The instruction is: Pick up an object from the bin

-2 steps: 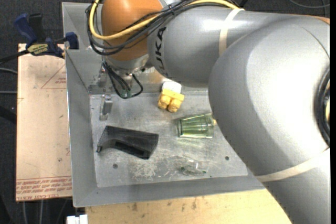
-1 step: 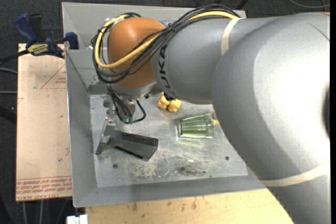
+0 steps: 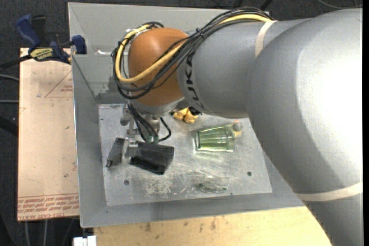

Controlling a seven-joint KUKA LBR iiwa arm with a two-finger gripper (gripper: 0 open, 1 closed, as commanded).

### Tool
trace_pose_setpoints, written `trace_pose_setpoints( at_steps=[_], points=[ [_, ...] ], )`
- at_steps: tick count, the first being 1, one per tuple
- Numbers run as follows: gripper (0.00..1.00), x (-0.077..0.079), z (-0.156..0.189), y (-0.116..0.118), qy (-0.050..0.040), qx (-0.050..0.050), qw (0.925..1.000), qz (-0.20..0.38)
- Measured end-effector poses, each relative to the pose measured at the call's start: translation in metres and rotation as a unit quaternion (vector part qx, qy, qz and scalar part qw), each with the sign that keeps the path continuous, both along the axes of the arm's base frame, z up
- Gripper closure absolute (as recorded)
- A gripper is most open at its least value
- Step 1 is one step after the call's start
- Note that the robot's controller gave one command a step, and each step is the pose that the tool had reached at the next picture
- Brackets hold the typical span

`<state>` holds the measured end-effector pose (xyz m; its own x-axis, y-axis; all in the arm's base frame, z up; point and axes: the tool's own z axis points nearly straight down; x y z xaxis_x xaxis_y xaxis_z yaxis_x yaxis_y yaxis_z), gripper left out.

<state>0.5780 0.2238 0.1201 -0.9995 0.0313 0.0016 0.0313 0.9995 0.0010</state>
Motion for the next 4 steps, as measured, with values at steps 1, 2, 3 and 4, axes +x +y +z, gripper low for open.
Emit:
trace_pose_setpoints(
  at_steps=[1, 2, 3, 4],
  points=[
    [0.00, -0.028, 0.008, -0.019, -0.0007, 0.000, 0.9992, 0.041],
    [1.00, -0.026, -0.034, -0.030, -0.0043, 0.003, 0.9803, 0.197],
    [1.00, -0.025, -0.035, -0.030, -0.0046, 0.003, 0.9803, 0.198],
    [1.00, -0.028, 0.107, -0.018, -0.0008, 0.000, 0.9813, 0.193]
  ],
)
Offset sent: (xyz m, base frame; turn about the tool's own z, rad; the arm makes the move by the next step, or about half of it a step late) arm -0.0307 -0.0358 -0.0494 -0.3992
